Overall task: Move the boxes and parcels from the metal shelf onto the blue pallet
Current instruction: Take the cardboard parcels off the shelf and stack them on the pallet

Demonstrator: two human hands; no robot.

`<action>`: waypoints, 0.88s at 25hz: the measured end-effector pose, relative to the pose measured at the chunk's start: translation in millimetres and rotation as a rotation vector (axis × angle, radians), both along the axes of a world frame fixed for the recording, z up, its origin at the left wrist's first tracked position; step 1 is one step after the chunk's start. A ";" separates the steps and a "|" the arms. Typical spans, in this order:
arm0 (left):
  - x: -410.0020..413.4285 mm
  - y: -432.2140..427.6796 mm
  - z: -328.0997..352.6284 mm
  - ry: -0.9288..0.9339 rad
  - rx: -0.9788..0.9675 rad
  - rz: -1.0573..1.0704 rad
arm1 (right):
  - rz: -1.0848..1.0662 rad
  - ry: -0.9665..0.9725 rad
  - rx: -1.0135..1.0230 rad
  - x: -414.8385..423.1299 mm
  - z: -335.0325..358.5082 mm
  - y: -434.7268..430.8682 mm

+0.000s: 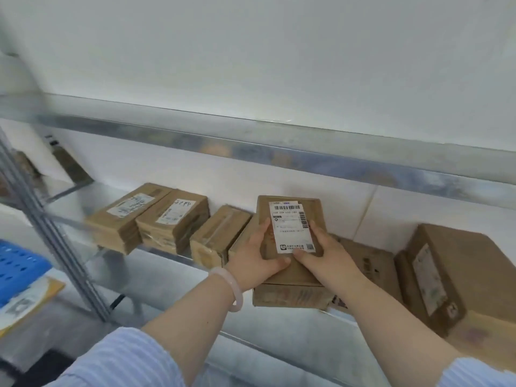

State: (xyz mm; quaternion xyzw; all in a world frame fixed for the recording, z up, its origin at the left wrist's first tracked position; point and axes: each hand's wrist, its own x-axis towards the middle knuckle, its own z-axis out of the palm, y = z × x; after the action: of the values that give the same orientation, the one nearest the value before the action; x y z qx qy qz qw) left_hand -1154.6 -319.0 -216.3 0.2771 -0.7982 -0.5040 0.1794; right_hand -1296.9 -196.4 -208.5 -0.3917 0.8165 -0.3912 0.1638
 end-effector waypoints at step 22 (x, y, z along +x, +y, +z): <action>525.2 -232.3 -33.2 -0.056 -0.010 0.813 | 0.788 -0.125 0.065 483.2 -42.9 -381.2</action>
State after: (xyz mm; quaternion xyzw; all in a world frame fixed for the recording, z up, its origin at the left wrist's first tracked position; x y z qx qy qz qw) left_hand -629.3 -551.3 -249.5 0.5828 -0.6307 -0.3802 0.3436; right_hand -813.7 -577.6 -251.4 -0.6451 0.6041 -0.2952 0.3630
